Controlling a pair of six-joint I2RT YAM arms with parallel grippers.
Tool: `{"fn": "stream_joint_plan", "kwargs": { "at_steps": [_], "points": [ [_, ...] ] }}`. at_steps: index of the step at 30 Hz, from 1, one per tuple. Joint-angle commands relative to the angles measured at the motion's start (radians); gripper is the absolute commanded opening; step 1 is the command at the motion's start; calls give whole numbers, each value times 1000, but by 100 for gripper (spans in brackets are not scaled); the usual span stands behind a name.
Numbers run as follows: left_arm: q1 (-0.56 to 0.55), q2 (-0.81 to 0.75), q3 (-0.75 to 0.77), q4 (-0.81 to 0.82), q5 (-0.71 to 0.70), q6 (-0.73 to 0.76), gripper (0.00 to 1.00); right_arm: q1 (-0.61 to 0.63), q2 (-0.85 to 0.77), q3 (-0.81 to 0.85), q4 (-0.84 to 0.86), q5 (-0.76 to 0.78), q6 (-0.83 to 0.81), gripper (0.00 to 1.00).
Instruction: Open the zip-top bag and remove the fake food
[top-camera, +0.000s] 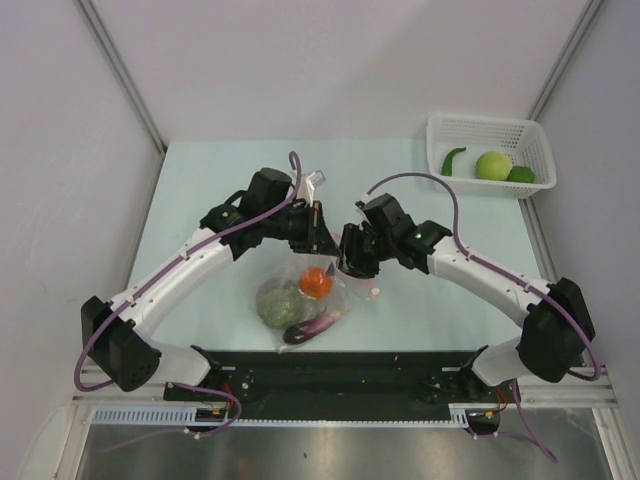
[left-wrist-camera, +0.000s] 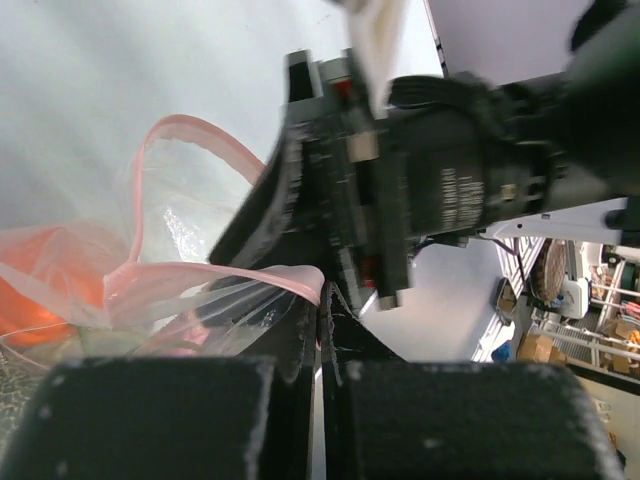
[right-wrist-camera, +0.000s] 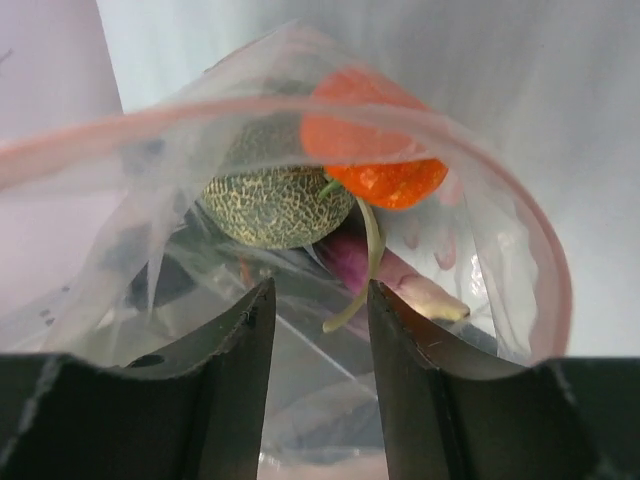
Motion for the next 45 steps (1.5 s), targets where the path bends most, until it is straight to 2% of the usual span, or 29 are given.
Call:
{"fn": "stream_joint_plan", "kwargs": {
  "at_steps": [1, 7, 13, 14, 22, 24, 27, 34, 36, 38, 41, 42, 43, 45],
  "points": [
    [1, -1, 44, 40, 45, -14, 0, 27, 66, -34, 174, -4, 74, 47],
    [-23, 14, -11, 102, 77, -57, 0, 44, 180, -45, 277, -27, 87, 53],
    [-71, 57, -10, 127, 71, -56, 0, 46, 240, -63, 349, -22, 93, 70],
    [-76, 67, -13, 130, 69, -56, 0, 49, 247, -68, 354, -16, 93, 76],
    [-94, 80, -37, 142, 74, -50, 0, 63, 367, -72, 480, -82, 151, 86],
    [-96, 78, -39, 133, 73, -37, 0, 70, 388, -77, 512, -99, 156, 91],
    [-96, 78, -45, 122, 60, -24, 0, 80, 436, -77, 586, -137, 177, 92],
    [-96, 84, -51, 101, 56, -1, 0, 83, 497, -79, 653, -84, 179, 94],
    [-96, 83, -57, 109, 57, -1, 0, 81, 527, -77, 665, -79, 177, 100],
    [-96, 83, -59, 103, 59, 4, 0, 81, 556, -77, 673, -76, 173, 99],
    [-96, 81, -60, 96, 51, 13, 0, 86, 576, -79, 695, -68, 173, 95],
    [-96, 83, -65, 99, 51, 13, 0, 87, 585, -79, 687, -58, 169, 92],
    [-97, 81, -66, 101, 54, 13, 0, 86, 588, -79, 684, -55, 169, 84],
    [-96, 75, -68, 95, 48, 15, 0, 86, 588, -77, 673, -53, 157, 80]
  ]
}}
